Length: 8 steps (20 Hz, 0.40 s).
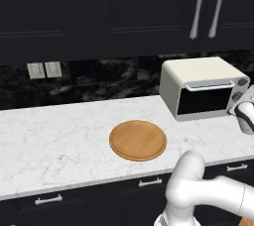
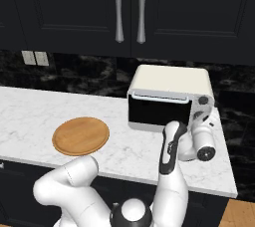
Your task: Pick up the kebab skewer and baguette bread, and place them inside the toaster oven. Close the toaster oven door and start by setting the timer.
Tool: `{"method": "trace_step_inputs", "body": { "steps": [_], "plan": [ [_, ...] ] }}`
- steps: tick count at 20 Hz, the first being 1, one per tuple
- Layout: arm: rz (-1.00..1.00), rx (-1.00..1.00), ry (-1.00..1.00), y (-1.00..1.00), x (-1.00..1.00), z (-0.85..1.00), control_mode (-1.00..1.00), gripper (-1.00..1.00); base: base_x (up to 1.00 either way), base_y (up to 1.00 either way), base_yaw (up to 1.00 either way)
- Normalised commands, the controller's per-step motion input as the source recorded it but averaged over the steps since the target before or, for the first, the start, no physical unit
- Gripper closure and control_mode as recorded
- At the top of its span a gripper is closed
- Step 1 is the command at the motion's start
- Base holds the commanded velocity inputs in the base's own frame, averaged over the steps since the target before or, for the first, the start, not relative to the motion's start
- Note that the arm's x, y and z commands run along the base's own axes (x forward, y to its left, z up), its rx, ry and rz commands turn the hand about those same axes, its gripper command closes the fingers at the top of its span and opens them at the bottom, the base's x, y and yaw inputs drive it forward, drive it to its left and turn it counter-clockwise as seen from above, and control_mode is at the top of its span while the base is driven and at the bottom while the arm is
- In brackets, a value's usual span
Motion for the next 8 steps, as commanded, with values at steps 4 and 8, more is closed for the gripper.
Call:
{"method": "trace_step_inputs", "body": {
  "steps": [4,8],
  "plan": [
    [-0.03,0.37,0.10,-0.02,0.00,0.09,-1.00,1.00,0.00,0.00,0.00],
    [-0.04,0.39,0.15,-0.06,0.01,0.13,-1.00,1.00,0.00,0.00,0.00]
  ]
}}
